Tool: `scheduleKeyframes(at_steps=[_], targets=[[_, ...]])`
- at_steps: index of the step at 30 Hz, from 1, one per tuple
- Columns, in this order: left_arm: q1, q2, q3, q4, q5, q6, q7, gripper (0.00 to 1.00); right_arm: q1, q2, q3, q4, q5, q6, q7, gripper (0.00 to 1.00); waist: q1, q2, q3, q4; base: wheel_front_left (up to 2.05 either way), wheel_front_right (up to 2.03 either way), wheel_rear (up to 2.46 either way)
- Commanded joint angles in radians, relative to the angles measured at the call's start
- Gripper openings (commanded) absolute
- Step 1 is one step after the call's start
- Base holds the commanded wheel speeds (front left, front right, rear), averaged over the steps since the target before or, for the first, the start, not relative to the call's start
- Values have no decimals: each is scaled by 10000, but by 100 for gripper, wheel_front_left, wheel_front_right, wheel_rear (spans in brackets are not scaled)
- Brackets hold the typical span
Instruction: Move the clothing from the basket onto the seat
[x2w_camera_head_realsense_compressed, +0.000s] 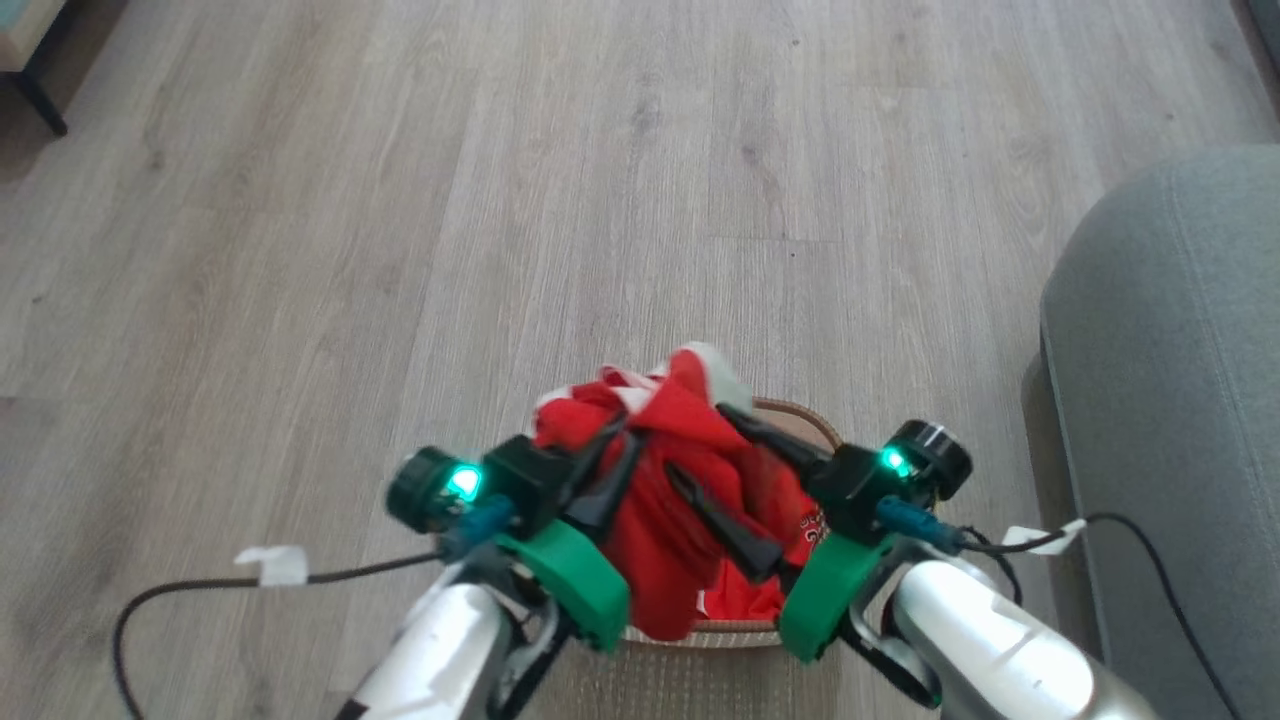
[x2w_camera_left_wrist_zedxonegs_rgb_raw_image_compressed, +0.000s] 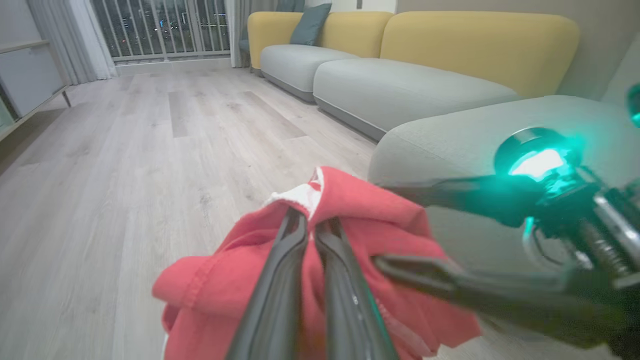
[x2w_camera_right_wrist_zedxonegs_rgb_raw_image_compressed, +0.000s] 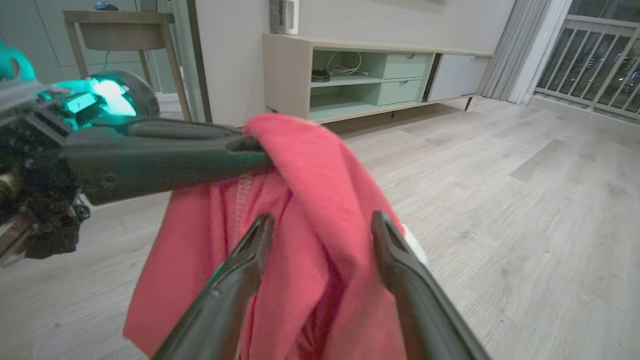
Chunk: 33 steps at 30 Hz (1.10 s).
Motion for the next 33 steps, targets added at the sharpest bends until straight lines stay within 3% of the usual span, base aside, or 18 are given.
scheduleKeyframes(at_steps=[1, 6, 7, 8, 12, 13, 16, 23, 33], targets=[[-605, -38, 73, -511, -153, -51, 33, 0, -318, -21, 226, -100, 198, -2, -65, 100, 0, 0, -37, 38, 0, 0, 0], [-664, -43, -482, -685, -547, -83, 87, 0, -485, 163, 717, 506, 780, -2, -65, 100, 0, 0, -105, 81, 0, 0, 0], [-669, -44, -548, -689, -605, -55, 91, 0, -491, 202, 780, 618, 937, -2, -65, 41, 0, 0, -115, 78, 0, 0, 0], [-663, -44, -601, -691, -681, -32, 95, 0, -519, 223, 837, 697, 1054, -2, -65, 0, 0, 0, -118, 68, 0, 0, 0], [-663, -45, -673, -627, -776, 66, 67, 0, -586, 219, 942, 823, 1393, -2, -65, 0, 0, 0, -101, 12, 0, 0, 0], [-666, -45, -671, -598, -800, 99, 39, 7, -614, 199, 895, 831, 1461, -2, -65, 0, 0, 0, -89, -26, 0, 0, 0], [-674, -44, -590, -466, -856, 225, -128, 100, -676, 102, 688, 784, 1574, -2, -65, 0, 0, 0, -26, -192, 0, 0, 0], [-621, -24, -406, 123, -922, 402, -539, 100, -732, -344, -167, 464, 1469, -2, -65, 0, 0, 0, 183, -1075, 0, 0, 0], [-729, -36, -422, 601, -927, 383, -755, 100, -289, -1051, -1563, -333, 1026, -2, -65, 0, 0, 0, 595, -3070, 0, 0, 0]])
